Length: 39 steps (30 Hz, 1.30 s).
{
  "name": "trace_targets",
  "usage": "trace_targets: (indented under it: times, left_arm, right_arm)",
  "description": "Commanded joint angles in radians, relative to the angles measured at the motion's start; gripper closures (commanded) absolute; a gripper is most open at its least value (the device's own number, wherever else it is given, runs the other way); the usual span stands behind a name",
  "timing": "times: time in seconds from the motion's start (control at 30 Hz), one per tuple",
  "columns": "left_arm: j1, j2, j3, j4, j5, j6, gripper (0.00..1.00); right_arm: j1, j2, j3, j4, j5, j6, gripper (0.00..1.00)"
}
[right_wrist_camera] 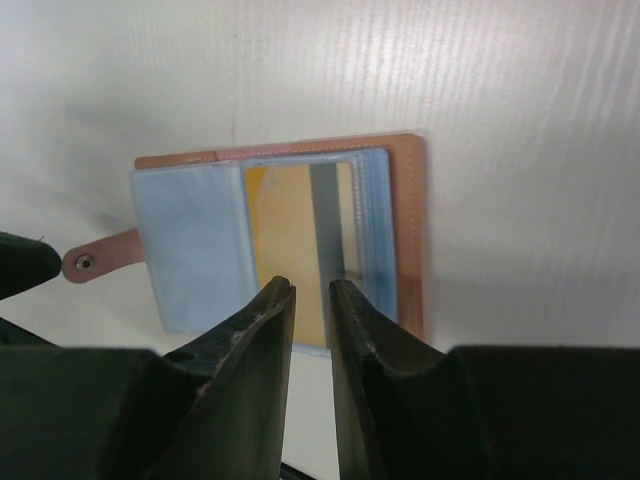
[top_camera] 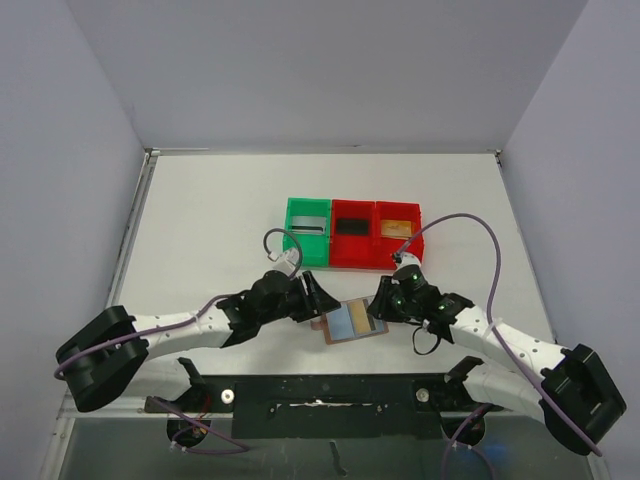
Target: Take the credit cards out of the card holder
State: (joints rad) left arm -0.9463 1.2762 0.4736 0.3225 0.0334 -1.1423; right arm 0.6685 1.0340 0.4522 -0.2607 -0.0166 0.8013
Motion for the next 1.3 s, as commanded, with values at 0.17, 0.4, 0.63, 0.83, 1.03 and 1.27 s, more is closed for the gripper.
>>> trace_targets:
  times: [0.17,0.4,0.63,0.83,1.03,1.27]
  left_arm:
    - [-0.019,0.066,0.068,0.122,0.001,0.0,0.54]
    - [-0.025,0.133,0.088,0.16,0.02,-0.008,0.54]
    - [-0.027,0.176,0.1,0.179,0.023,-0.013,0.54]
    - [-0.037,0.211,0.104,0.198,0.03,-0.017,0.55]
    - [-0.043,0.262,0.119,0.221,0.039,-0.021,0.57]
    - [-0.05,0.322,0.114,0.261,0.03,-0.03,0.58]
  right_arm:
    - [-0.126,-0.055,-0.051,0.083,-0.089,-0.015,0.75]
    - [-0.133,-0.04,-0.037,0.082,-0.123,-0.032,0.79]
    - [-0.134,0.012,-0.051,0.126,-0.135,-0.034,0.79]
    - [-0.135,0.044,-0.072,0.164,-0.142,-0.026,0.79]
    - [-0.136,0.074,-0.097,0.184,-0.129,-0.008,0.85]
    - [-0.132,0.081,-0.163,0.234,-0.151,0.03,0.87]
